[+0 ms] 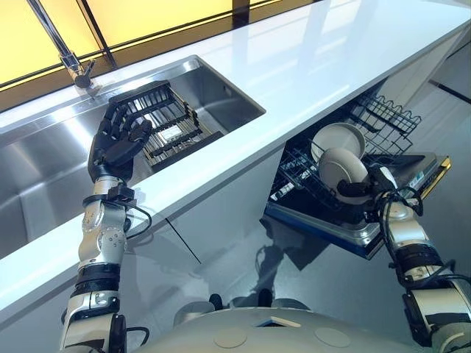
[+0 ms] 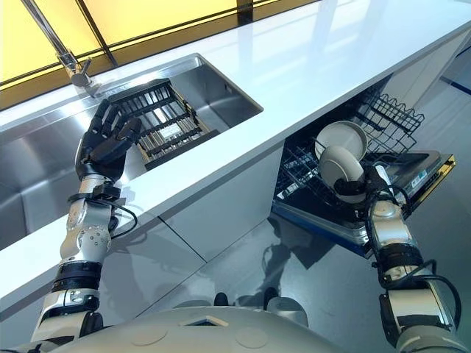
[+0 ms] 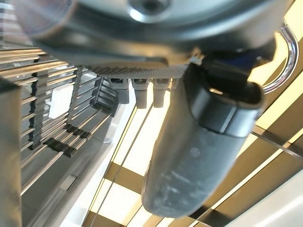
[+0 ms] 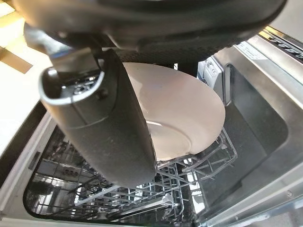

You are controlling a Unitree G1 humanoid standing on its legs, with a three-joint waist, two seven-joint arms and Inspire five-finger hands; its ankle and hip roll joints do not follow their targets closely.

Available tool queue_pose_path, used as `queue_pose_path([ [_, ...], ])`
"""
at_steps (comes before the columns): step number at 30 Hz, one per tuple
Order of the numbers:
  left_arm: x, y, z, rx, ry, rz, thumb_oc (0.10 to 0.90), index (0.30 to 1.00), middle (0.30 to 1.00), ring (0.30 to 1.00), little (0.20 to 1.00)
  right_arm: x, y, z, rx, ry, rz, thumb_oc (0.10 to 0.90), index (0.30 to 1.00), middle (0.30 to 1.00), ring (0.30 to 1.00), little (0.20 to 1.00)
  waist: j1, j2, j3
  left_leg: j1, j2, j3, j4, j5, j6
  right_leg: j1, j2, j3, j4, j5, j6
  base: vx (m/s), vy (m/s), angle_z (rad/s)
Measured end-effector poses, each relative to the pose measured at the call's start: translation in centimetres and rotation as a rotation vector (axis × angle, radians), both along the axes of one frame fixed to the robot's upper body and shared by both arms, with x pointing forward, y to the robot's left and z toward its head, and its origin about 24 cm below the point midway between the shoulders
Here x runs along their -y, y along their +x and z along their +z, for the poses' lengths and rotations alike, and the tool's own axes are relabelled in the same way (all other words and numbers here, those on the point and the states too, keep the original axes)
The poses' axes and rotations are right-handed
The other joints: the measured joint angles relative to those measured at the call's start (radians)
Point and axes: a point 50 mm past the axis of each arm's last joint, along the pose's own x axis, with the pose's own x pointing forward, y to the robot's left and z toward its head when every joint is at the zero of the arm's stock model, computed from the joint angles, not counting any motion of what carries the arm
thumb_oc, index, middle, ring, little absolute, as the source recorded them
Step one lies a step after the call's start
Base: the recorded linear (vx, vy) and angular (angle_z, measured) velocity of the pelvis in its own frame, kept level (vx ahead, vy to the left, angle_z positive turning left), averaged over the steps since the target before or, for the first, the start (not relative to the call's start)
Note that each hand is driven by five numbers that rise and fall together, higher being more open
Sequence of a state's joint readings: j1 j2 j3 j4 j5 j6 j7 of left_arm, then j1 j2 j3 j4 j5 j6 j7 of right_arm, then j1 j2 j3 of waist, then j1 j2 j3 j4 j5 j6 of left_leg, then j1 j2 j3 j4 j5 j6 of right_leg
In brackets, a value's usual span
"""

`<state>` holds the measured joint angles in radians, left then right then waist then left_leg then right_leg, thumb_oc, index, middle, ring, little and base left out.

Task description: Pick up plates and place into dishwasher.

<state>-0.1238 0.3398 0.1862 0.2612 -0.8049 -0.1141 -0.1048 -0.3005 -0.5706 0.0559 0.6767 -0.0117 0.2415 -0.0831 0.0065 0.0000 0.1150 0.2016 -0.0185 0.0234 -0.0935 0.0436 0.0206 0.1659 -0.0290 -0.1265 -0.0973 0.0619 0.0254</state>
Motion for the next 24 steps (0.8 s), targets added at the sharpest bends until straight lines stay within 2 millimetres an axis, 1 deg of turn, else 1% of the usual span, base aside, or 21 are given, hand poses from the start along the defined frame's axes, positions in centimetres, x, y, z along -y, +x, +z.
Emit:
queue_pose_path([
  [5, 0.1, 0.0, 0.0, -0.005, -0.001, -0.005, 0.800, 0.900, 0.900, 0.900, 0.900, -1.1, 0.3, -0.4, 0.038, 0.029, -0.037, 0.800, 0.900, 0.900, 0.900, 0.900, 0.006, 0.005, -0.003, -0.003, 0.000, -0.005, 0.000, 0.000, 0.000, -0.001, -0.001, -0.006, 0.000, -0.001, -0.002, 0.00, 0.007, 0.01],
  [8, 0.2, 0.1, -0.1, -0.014, -0.004, -0.009, 0.800, 0.900, 0.900, 0.900, 0.900, -1.9, 0.8, 0.2, 0.113, 0.018, -0.043, 0.800, 0.900, 0.900, 0.900, 0.900, 0.006, 0.012, -0.003, -0.004, -0.001, -0.005, 0.000, 0.000, 0.000, -0.001, -0.001, -0.006, 0.000, -0.001, -0.002, 0.00, 0.000, 0.00],
  [10, 0.3, 0.1, -0.3, -0.023, -0.011, -0.013, 0.800, 0.900, 0.900, 0.900, 0.900, -2.7, 1.5, 1.4, 0.231, 0.004, -0.035, 0.800, 0.900, 0.900, 0.900, 0.900, 0.006, 0.018, -0.004, -0.004, -0.001, -0.005, 0.000, 0.000, 0.000, -0.002, -0.001, -0.006, 0.000, -0.001, -0.002, 0.00, 0.000, 0.00],
  [14, 0.6, 0.1, -0.5, -0.025, -0.024, -0.015, 0.800, 0.900, 0.900, 0.900, 0.900, -3.9, 2.4, 4.0, 0.445, -0.014, 0.014, 0.800, 0.900, 0.900, 0.900, 0.900, 0.006, 0.021, -0.005, -0.004, 0.000, 0.000, 0.000, 0.000, 0.000, -0.004, 0.000, 0.000, 0.000, -0.001, -0.002, 0.00, 0.006, -0.02],
  [16, 0.6, 0.1, -0.5, -0.025, -0.024, -0.016, 0.800, 0.900, 0.900, 0.900, 0.900, -4.3, 2.6, 5.4, 0.555, -0.029, 0.029, 0.800, 0.900, 0.900, 0.900, 0.900, 0.006, 0.021, -0.005, -0.004, 0.000, 0.001, 0.000, 0.000, 0.000, -0.004, 0.000, 0.003, 0.000, -0.001, -0.002, 0.00, 0.000, 0.00],
  [17, 0.6, 0.1, -0.5, -0.025, -0.024, -0.016, 0.800, 0.900, 0.900, 0.900, 0.900, -4.4, 2.6, 5.8, 0.583, -0.040, 0.033, 0.800, 0.900, 0.900, 0.900, 0.900, 0.006, 0.021, -0.005, -0.004, 0.000, 0.001, 0.000, 0.000, 0.000, -0.005, 0.000, 0.004, 0.000, -0.001, -0.002, 0.00, 0.000, 0.00],
  [19, 0.6, 0.1, -0.5, -0.025, -0.024, -0.017, 0.800, 0.900, 0.900, 0.900, 0.900, -4.4, 2.6, 7.2, 0.685, -0.072, 0.037, 0.800, 0.900, 0.900, 0.900, 0.900, 0.006, 0.021, -0.005, -0.004, 0.000, 0.002, 0.000, 0.000, 0.000, -0.005, 0.000, 0.005, 0.000, -0.001, -0.002, 0.00, 0.000, 0.00],
  [21, 0.6, 0.0, -0.6, -0.028, -0.023, -0.017, 0.800, 0.900, 0.900, 0.900, 0.900, -4.2, 2.5, 7.8, 0.732, -0.091, 0.031, 0.800, 0.900, 0.900, 0.900, 0.900, 0.004, 0.021, -0.005, -0.004, 0.000, 0.002, 0.000, 0.000, 0.000, -0.005, 0.000, 0.006, 0.000, -0.001, -0.002, 0.00, 0.000, 0.00],
  [24, 0.6, -0.1, -0.6, -0.027, -0.023, -0.022, 0.800, 0.900, 0.900, 0.900, 0.900, -3.6, 2.2, 8.0, 0.752, -0.090, 0.009, 0.800, 0.900, 0.900, 0.900, 0.900, 0.003, 0.022, -0.005, -0.005, 0.000, 0.003, 0.000, 0.000, 0.000, -0.007, 0.000, 0.007, 0.000, -0.001, -0.002, 0.00, 0.000, 0.00],
])
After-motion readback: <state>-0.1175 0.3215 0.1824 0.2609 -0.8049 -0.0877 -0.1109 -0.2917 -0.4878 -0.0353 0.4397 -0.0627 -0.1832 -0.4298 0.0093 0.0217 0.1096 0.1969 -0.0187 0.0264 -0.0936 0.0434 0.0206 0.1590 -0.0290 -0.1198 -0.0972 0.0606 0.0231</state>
